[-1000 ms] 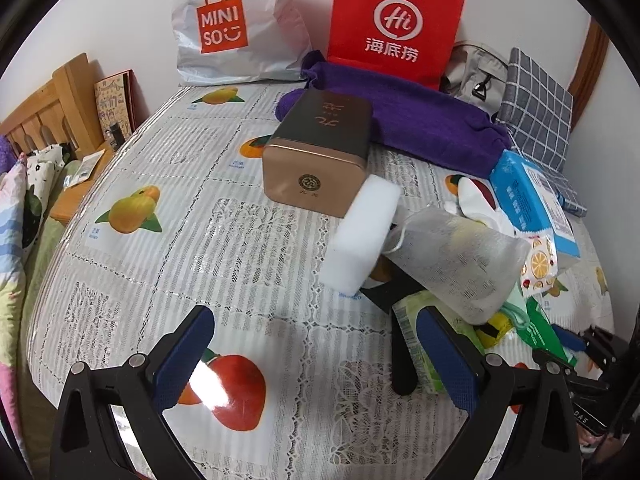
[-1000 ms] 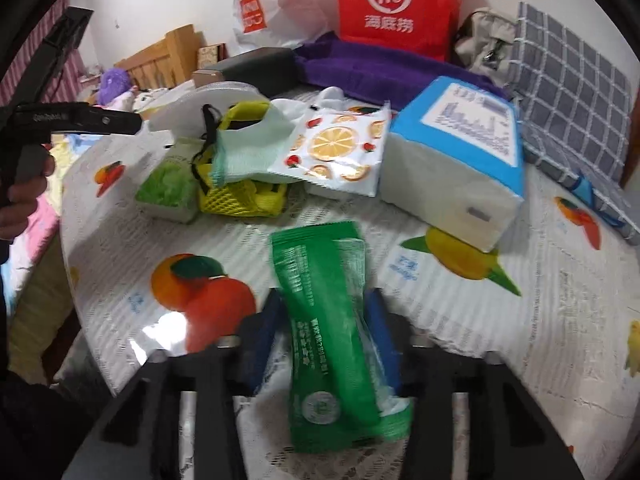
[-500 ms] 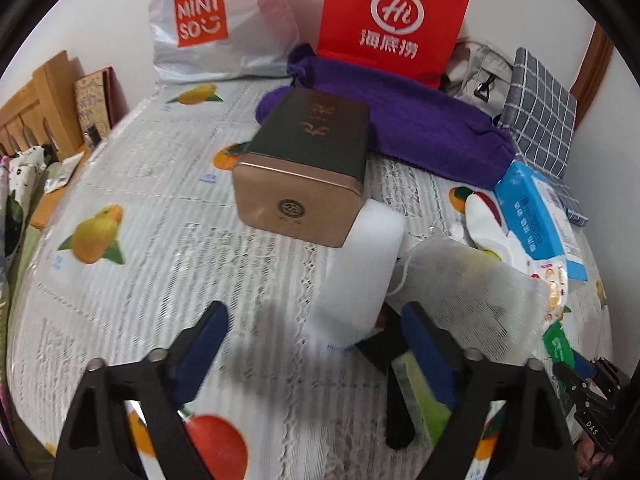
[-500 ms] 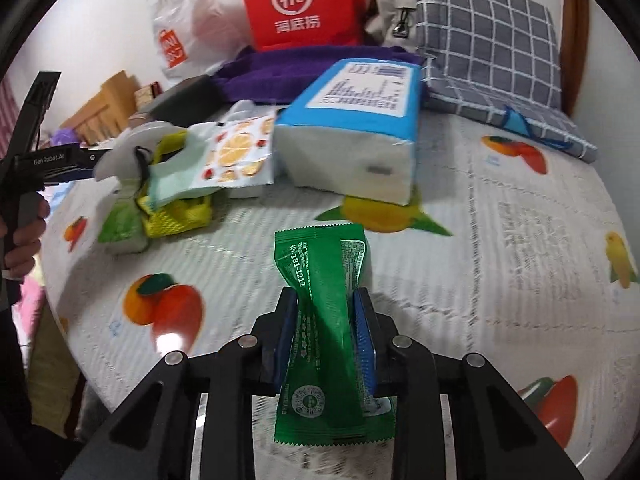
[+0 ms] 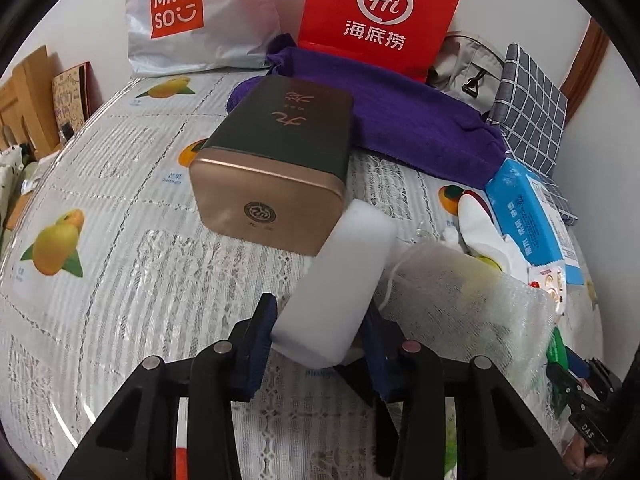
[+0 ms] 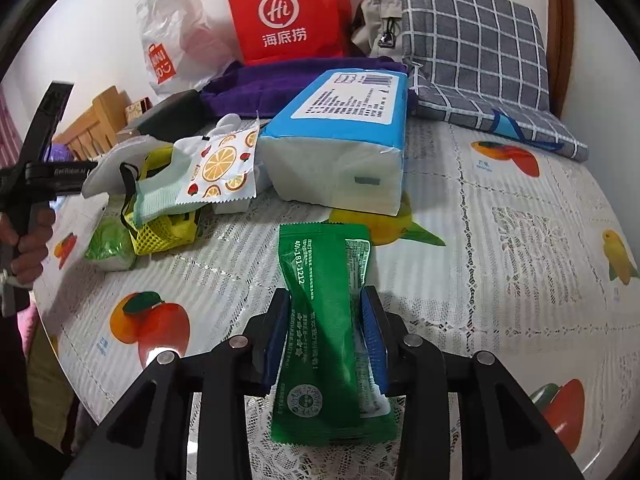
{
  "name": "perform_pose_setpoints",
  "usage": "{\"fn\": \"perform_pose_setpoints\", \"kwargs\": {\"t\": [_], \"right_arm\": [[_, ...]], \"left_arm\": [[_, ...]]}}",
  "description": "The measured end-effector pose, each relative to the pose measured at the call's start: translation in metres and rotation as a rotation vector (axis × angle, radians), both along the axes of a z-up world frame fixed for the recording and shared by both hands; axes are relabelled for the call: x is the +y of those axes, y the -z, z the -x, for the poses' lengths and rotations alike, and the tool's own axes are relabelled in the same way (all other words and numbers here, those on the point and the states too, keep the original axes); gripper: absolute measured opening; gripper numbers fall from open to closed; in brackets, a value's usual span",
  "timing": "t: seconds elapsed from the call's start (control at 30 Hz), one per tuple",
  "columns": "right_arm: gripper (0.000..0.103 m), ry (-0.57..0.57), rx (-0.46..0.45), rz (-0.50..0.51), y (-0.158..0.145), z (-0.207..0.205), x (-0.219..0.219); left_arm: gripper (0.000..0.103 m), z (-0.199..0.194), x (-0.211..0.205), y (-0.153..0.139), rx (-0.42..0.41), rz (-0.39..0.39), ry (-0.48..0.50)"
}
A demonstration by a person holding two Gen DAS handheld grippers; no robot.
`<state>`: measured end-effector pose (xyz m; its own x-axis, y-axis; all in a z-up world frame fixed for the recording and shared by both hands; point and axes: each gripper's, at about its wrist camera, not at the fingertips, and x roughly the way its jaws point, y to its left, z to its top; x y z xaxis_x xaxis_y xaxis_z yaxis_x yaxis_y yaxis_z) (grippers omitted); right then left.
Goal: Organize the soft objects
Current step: 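Carry the green packet and white sponge with both tools onto the purple towel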
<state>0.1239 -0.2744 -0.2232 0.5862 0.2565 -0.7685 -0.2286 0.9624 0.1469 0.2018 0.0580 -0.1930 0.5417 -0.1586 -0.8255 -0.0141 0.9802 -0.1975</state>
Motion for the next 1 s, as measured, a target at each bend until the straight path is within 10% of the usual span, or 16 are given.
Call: {"fn": "perform_pose_setpoints", "kwargs": {"t": [0.6,1.0], "right_arm": [[0.030,0.100,0.038,0.057,-0.010,0.014,0.014],[0.029,0.076,-0.044,0.056,-0.076,0.027,0.034]], "left_arm": [[0.039,0.073,0.040,-0.021,0.008,-0.020,-0.100],[0.039,0.085,0.043,-0.067,-0.070,0.014,-0.122]]}}
